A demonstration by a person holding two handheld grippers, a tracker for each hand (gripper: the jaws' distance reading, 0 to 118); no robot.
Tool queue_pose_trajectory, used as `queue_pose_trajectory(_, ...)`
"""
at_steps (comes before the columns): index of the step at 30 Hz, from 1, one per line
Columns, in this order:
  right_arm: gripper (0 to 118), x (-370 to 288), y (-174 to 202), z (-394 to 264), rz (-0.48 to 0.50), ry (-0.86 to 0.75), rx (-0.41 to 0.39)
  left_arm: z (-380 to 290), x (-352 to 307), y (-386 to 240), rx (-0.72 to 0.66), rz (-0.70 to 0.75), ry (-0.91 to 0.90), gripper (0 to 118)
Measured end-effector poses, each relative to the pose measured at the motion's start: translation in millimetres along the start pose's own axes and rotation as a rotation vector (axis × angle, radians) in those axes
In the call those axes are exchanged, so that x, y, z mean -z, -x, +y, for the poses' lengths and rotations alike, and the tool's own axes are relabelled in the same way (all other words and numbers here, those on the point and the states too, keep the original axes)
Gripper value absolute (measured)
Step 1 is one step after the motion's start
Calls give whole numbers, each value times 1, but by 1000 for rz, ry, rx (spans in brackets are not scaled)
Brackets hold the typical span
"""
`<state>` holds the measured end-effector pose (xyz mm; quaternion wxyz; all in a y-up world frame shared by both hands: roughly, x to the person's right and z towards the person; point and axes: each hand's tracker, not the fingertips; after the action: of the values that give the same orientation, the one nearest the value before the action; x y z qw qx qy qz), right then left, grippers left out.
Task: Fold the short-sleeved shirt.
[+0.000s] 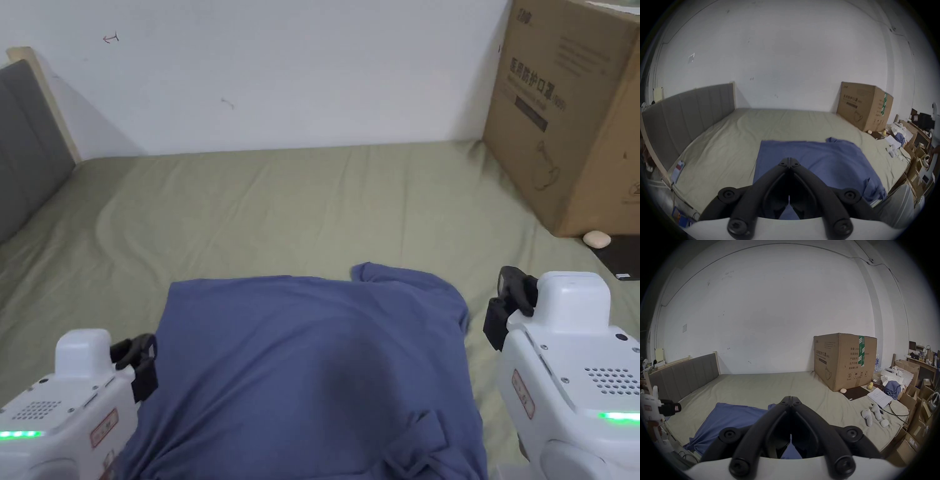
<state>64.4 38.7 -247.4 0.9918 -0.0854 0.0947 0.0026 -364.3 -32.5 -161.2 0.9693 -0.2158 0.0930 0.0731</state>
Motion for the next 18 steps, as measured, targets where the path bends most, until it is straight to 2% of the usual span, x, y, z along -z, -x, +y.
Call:
queue_pose_trajectory(3,0,-1,-2,-2,-1,8,-2,-22,6,17,10,37,83,0)
queue_pose_trajectory(4,0,-1,-2,-3,-1,10,-3,-29,9,23,12,44,126,4)
queue_pose_trajectory(5,0,-1,-3,-4,-1,11,-3,-35,11,29,8,45,165,14)
queue_pose_trajectory(6,0,-2,-2,-3,-2,12,-5,-42,14,34,-7,47,220,29)
queue_pose_trajectory(8,0,-2,-2,-6,-2,14,-6,-57,20,42,-44,66,300,76)
queue_pose_trajectory(9,0,-2,-2,-7,1,18,-4,-66,21,47,-46,77,314,88)
queue_pose_trajectory(10,0,-1,-2,-8,4,23,-2,-73,21,50,-39,79,318,94)
queue_pose_trajectory(18,0,0,-1,-15,19,54,-8,-121,29,64,-21,140,480,97)
